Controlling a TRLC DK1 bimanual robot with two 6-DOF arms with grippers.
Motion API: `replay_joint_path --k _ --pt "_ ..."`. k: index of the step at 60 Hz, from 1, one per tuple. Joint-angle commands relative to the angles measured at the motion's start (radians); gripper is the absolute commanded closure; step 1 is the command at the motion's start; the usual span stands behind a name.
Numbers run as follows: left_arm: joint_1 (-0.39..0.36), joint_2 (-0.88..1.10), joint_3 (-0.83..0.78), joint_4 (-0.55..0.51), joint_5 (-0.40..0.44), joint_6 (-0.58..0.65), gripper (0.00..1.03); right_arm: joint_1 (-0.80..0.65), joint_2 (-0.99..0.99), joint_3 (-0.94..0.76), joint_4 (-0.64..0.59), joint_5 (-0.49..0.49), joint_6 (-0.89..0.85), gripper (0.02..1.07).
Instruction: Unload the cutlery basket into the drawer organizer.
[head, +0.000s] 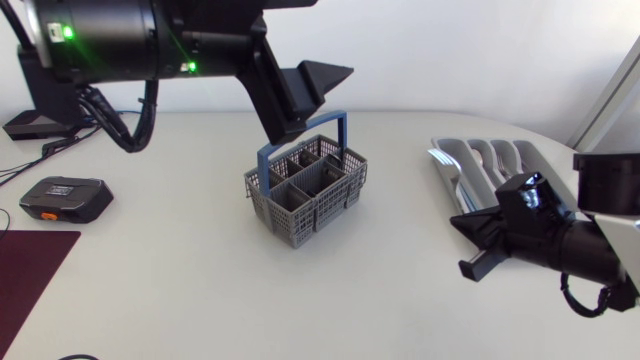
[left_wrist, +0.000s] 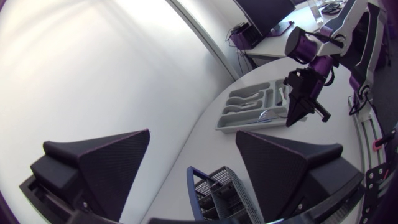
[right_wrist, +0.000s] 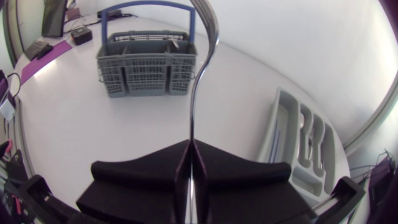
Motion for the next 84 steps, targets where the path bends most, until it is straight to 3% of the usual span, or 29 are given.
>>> replay_joint_path --k 1,20,39,67,84 --pt "0.015 0.01 -0.009 0.025 -0.015 -0.038 0.05 -0.128 0.093 0.048 0.037 -0.061 -0.055 1.01" --pt "0.035 0.0 -0.058 0.026 -0.031 -0.052 0.05 -0.409 0.421 0.213 0.15 -0.162 -0.098 1.01" --pt "0.058 -0.02 -0.124 0.043 -0.031 -0.062 0.05 -0.547 0.712 0.443 0.17 -0.209 -0.11 1.01" --pt "0.071 -0.073 -0.233 0.066 -0.031 -0.079 0.05 -0.639 1.116 0.9 0.021 -0.32 -0.106 1.01" --pt "0.076 -0.089 -0.257 0.069 -0.031 -0.087 0.05 -0.639 1.243 1.059 -0.028 -0.335 -0.097 1.01"
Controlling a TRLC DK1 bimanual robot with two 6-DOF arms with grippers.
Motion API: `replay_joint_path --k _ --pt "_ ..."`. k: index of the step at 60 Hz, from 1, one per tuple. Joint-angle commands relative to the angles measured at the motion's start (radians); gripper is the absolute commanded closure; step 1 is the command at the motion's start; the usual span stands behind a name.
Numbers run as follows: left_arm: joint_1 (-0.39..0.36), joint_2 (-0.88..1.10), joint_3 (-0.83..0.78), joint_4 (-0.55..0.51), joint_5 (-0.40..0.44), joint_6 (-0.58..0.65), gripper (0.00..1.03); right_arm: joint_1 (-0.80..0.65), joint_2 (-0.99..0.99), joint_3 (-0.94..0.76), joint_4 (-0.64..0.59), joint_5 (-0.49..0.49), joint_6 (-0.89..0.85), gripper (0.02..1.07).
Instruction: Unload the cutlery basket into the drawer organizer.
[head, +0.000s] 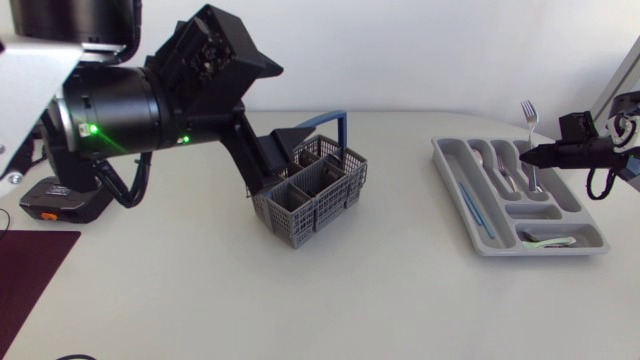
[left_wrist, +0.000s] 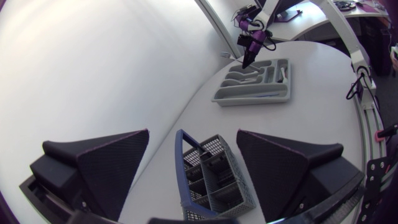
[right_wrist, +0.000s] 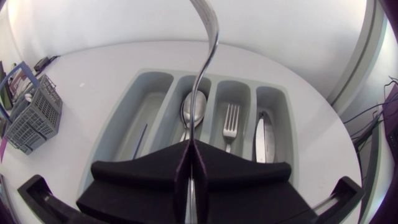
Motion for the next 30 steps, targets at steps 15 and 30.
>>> replay_joint_path --k 15,30 --pt "-0.003 -0.018 -0.032 0.01 -0.006 -0.034 0.05 -0.027 0.145 0.118 -0.027 -0.024 -0.007 1.01" --pt "-0.006 -0.02 -0.049 0.016 -0.006 -0.046 0.05 -0.036 0.225 0.181 -0.072 -0.037 -0.008 1.01"
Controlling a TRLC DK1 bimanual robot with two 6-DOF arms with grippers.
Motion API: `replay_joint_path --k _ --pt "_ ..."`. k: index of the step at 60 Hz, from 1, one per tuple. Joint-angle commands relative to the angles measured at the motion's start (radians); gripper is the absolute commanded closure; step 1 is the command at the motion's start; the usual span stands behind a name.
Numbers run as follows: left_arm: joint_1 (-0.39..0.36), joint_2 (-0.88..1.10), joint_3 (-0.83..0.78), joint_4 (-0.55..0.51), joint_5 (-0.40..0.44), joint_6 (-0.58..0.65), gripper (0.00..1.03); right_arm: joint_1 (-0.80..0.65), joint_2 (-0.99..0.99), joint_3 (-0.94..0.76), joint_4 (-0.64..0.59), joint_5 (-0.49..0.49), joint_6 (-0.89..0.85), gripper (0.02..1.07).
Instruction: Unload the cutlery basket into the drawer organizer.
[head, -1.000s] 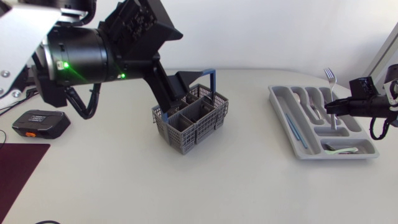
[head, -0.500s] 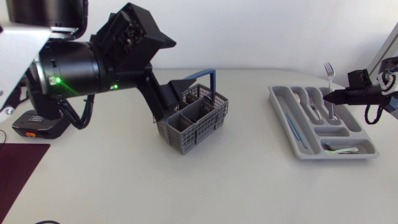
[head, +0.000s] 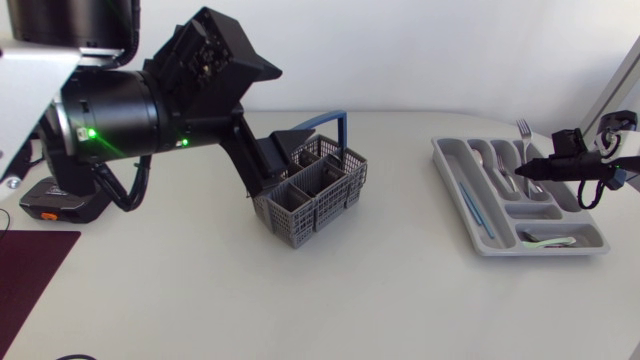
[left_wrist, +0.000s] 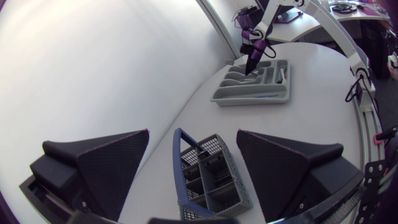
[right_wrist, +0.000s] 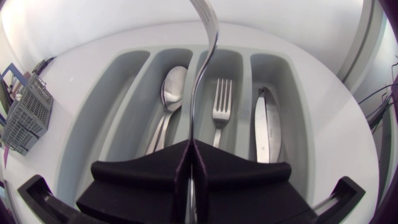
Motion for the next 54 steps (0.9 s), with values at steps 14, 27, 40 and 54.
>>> replay_joint_path --k 14,27,40,54 --pt "0.001 -0.03 -0.062 0.031 -0.006 -0.042 0.05 -0.018 0.143 0.172 -0.158 -0.084 -0.01 0.98" --pt "0.02 -0.055 -0.095 0.05 -0.006 -0.062 0.05 -0.019 0.166 0.201 -0.184 -0.076 -0.014 0.76" --pt "0.081 -0.084 -0.136 0.062 -0.006 -0.116 0.05 -0.015 0.077 0.109 -0.113 -0.028 -0.013 0.54" --pt "0.185 -0.142 -0.191 0.071 -0.006 -0.203 0.05 0.041 -0.184 -0.193 0.137 0.101 -0.007 0.4"
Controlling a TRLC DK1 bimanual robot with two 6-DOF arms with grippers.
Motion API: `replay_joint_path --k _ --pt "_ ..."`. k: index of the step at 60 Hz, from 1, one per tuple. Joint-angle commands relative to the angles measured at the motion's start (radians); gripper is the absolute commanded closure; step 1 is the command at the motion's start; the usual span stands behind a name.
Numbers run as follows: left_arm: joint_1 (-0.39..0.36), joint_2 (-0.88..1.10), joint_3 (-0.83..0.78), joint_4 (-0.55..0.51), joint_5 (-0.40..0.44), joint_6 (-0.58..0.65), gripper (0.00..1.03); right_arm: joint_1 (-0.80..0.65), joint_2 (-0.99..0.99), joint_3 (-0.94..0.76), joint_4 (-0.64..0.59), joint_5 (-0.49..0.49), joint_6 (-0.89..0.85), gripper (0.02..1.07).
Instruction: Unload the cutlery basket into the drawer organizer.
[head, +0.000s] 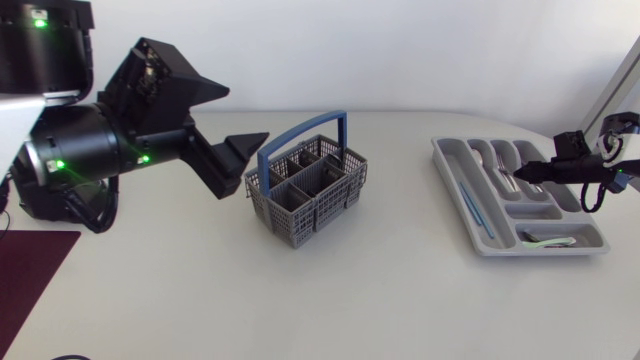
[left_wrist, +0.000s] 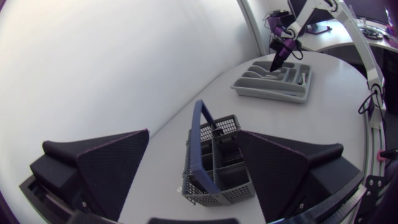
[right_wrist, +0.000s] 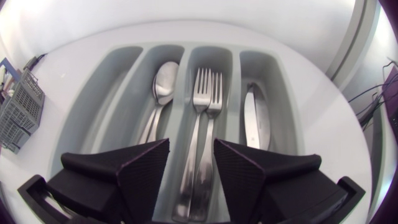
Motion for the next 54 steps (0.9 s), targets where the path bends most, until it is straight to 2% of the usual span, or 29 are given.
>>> replay_joint_path --k 1,19,31,38,54 --pt "0.038 -0.039 -0.044 0.013 -0.006 -0.059 0.05 0.04 -0.126 -0.105 0.059 0.024 -0.005 0.4" --pt "0.11 -0.077 -0.16 0.04 -0.006 -0.109 0.05 0.195 -0.411 -0.401 0.16 0.043 0.018 0.38" --pt "0.15 -0.077 -0.238 0.089 -0.001 -0.106 0.05 0.374 -0.539 -0.527 0.192 0.11 0.059 0.38" --pt "0.17 -0.063 -0.263 0.103 0.028 -0.106 0.06 0.491 -0.565 -0.552 0.212 0.17 0.101 0.38" --pt "0.213 -0.026 -0.315 0.143 0.06 -0.108 0.06 0.713 -0.531 -0.492 0.204 0.265 0.187 0.38"
